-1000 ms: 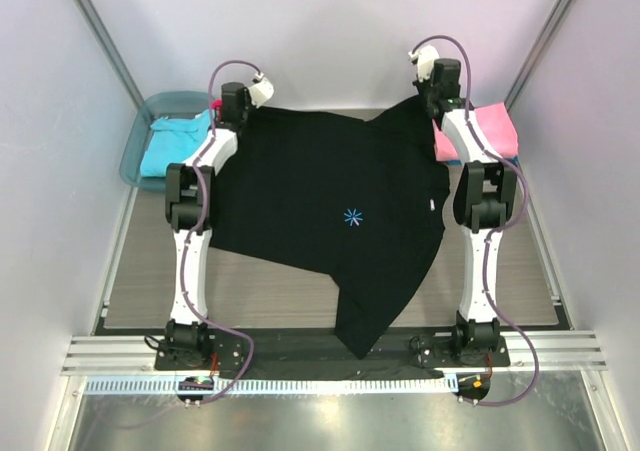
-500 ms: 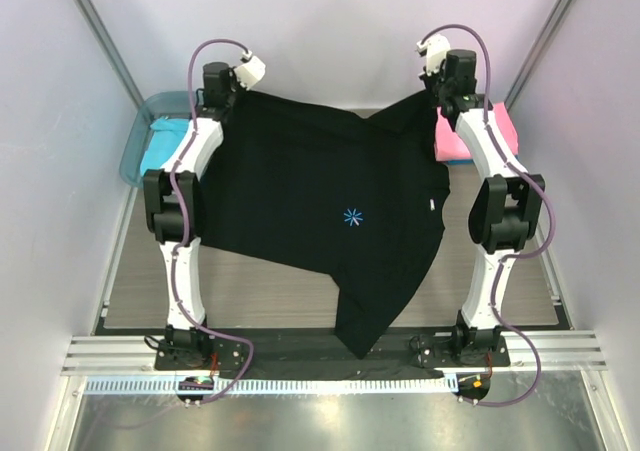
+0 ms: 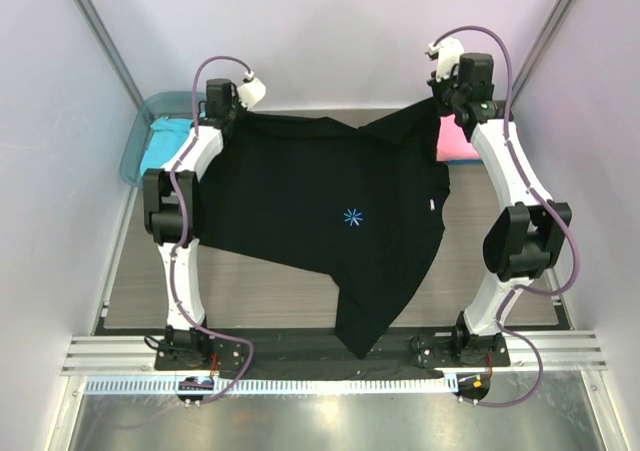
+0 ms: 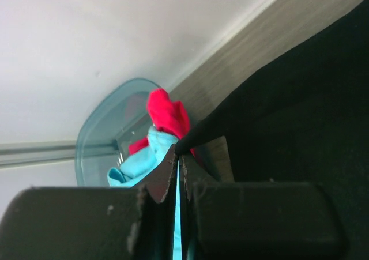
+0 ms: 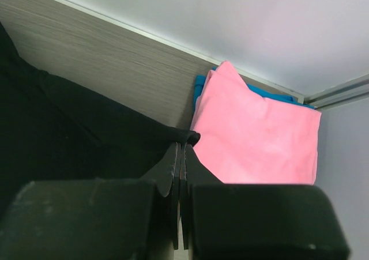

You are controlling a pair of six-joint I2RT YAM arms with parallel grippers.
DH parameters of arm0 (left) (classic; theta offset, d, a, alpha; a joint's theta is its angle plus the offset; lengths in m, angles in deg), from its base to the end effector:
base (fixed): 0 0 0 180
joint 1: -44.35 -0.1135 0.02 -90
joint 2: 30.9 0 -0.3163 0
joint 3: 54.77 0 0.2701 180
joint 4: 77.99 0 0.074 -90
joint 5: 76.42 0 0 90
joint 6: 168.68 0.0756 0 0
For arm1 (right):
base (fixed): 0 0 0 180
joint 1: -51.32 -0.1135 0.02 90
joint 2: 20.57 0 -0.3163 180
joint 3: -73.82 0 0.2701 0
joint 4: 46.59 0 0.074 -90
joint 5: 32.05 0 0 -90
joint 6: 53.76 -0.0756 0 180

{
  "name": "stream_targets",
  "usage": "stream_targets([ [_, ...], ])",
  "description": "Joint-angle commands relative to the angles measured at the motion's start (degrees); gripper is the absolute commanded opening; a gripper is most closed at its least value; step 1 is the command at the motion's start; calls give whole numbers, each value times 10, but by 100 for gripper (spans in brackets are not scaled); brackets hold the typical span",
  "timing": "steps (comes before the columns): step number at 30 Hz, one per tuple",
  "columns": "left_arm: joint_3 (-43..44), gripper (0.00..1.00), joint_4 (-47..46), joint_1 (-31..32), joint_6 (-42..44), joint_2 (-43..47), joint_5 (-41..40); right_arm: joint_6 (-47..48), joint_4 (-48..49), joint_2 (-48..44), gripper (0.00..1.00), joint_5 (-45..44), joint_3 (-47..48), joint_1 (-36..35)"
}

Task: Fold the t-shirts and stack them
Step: Fold the tshirt

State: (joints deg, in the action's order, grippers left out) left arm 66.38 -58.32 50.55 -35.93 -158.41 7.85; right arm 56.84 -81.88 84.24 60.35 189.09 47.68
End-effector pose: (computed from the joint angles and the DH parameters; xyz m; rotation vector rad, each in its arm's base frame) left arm 0.6123 -0.0589 0.2690 0.7943 1.9002 0.5009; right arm 0.5010 0.0350 0.4055 -0.4476 1.9563 -0.1476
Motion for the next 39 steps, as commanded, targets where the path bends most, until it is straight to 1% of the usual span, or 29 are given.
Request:
stream_targets([
  [1,-16,0,-1,-11,10,53,5,-17,-23,-59,1,16,-15,-1],
  [8,-69,0,18,-22,7,101,16,-36,-50,-120,1,31,-80,-1],
  [12,-118,0,34,-22,-2,138,27,-43,-59,-148,1,36,-121,-1],
  [19,-177,0,63,-22,-1,176,42,-57,-101,-183,1,51,-139,-1],
  [27,-215,0,78,-31,30,197,54,-96,-152,-222,1,81,-157,-1],
  [35,-246,0,92,-44,35,216,56,-108,-188,-257,1,96,-182,-1],
  [39,-271,0,95,-44,34,224,56,-119,-206,-272,1,111,-209,-2],
])
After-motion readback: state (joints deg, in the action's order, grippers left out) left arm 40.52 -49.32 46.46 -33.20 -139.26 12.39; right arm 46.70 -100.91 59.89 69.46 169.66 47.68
